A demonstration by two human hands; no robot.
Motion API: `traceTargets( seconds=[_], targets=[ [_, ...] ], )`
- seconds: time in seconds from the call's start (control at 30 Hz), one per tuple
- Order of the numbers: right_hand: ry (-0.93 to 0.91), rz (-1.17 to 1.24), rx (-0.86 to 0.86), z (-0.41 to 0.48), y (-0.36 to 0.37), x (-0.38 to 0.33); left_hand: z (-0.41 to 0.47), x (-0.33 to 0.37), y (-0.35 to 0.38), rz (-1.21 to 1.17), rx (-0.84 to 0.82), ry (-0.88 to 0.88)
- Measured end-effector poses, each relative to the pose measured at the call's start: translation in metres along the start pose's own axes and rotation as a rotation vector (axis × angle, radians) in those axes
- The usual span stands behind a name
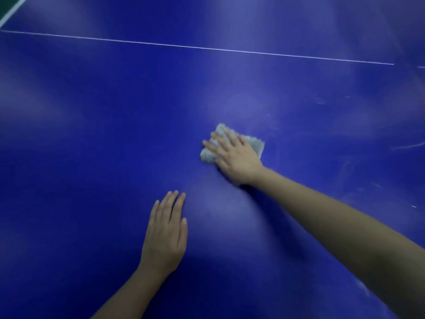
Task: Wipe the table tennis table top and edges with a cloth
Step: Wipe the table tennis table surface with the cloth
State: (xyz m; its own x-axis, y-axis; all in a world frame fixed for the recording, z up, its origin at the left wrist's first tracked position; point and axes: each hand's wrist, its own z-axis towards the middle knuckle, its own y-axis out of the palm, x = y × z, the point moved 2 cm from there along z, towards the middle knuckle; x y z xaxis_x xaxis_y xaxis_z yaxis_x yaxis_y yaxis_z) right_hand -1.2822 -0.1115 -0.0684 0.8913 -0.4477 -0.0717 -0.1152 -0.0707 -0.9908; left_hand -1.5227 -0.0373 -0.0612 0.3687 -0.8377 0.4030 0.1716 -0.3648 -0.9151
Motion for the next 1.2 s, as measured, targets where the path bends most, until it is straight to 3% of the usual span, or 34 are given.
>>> traceTargets(
  seconds=[0.13, 0.27, 0.33, 0.47, 0.57, 0.63, 0.77, 0.93, 1.2],
  targets=[
    [-0.270, -0.027, -0.040, -0.098, 0.013, -0.063, -0.001, 0.001, -0.001, -0.006, -0.014, -0.003],
    [-0.473, -0.070, -0.119, -0.119, 0.011, -0.056, -0.003, 0.003, -0.004, 0.032, -0.036, -0.012],
    [-0.345, -0.103, -0.081, -0.082, 0.002, -0.030, -0.005, 0.006, -0.007, 0.019, -0.034, -0.031],
    [0.237, -0.069, -0.064, -0.003, -0.008, 0.054, -0.017, 0.001, -0.014, 0.077, 0.004, -0.028],
    [0.605, 0.138, 0.043, 0.031, -0.012, 0.085, -0.029, -0.014, -0.012, 0.107, 0.036, -0.043],
    [0.640, 0.165, 0.076, 0.049, -0.012, 0.083, -0.033, -0.020, -0.008, 0.103, 0.039, -0.055],
    [0.373, 0.008, 0.045, 0.057, -0.009, 0.046, -0.030, -0.025, -0.002, 0.121, 0.032, -0.038],
    [0.164, 0.058, 0.080, 0.035, -0.002, 0.002, -0.027, -0.027, -0.003, 0.109, -0.004, -0.048],
    [0.769, 0.172, 0.163, 0.038, -0.016, 0.136, -0.027, -0.022, -0.007, 0.121, 0.026, -0.029]
  ],
)
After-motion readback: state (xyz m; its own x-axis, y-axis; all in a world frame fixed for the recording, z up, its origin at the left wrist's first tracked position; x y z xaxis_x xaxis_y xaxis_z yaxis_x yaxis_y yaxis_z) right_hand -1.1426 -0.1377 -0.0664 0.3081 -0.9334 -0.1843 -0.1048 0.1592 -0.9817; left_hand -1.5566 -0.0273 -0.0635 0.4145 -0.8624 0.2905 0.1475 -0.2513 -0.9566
